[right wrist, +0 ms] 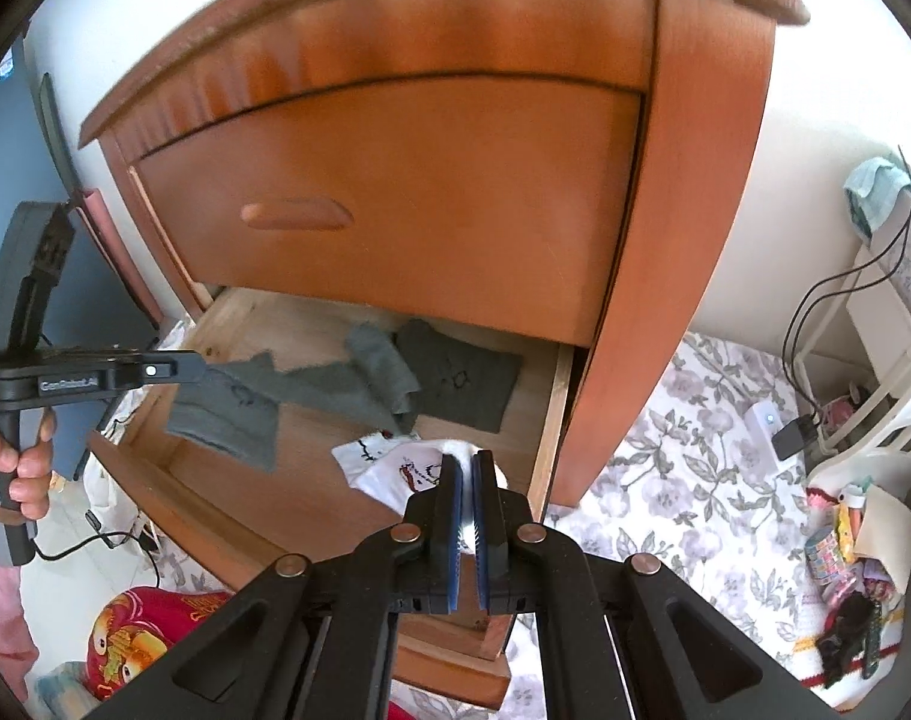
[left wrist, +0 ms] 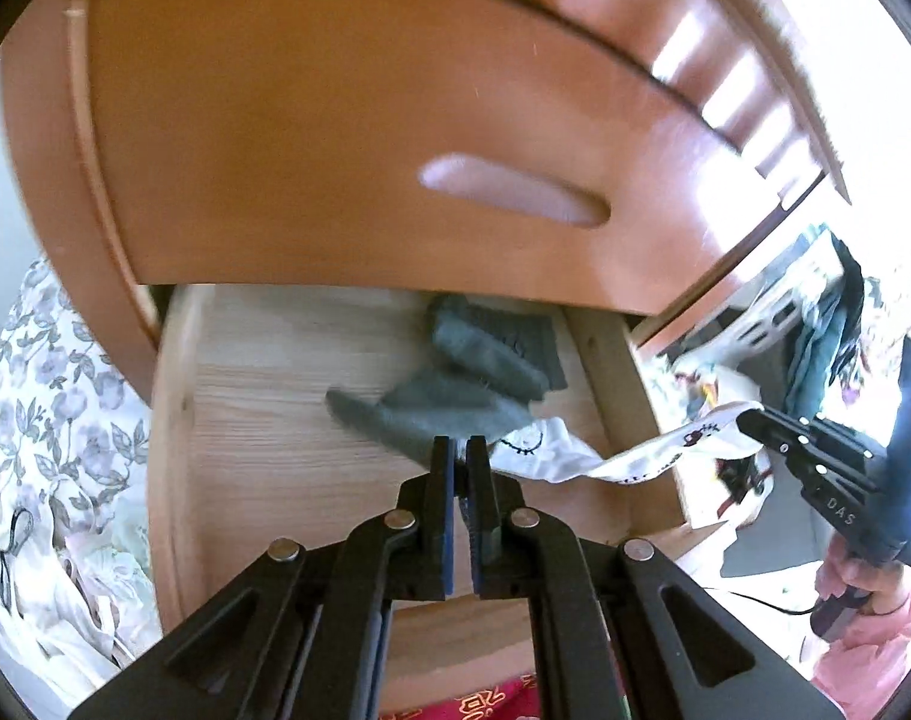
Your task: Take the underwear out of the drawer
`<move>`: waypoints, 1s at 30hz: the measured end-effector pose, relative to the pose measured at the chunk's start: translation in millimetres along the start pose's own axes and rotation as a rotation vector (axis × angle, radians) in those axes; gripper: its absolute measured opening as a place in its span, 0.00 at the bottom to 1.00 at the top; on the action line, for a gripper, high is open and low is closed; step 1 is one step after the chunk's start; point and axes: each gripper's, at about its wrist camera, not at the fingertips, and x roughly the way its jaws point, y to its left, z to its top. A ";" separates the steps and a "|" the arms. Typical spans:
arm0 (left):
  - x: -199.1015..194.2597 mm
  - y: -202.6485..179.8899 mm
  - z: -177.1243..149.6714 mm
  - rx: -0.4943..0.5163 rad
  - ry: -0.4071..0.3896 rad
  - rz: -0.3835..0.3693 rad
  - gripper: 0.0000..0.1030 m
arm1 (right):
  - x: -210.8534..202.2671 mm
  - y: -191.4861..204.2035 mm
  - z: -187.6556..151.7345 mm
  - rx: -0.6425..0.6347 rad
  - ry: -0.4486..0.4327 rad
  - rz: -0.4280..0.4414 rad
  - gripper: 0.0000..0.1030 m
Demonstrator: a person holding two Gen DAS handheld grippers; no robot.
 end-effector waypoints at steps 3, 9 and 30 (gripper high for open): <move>-9.1 0.3 -3.6 -0.006 -0.037 -0.006 0.00 | -7.5 5.9 1.3 -0.007 -0.014 -0.003 0.04; -28.4 12.7 -7.2 -0.005 -0.028 -0.007 0.00 | -16.8 16.5 3.6 -0.025 -0.024 -0.002 0.04; 77.2 -10.6 -7.1 0.049 0.331 0.166 0.54 | -10.0 14.3 -1.6 -0.009 0.012 0.014 0.04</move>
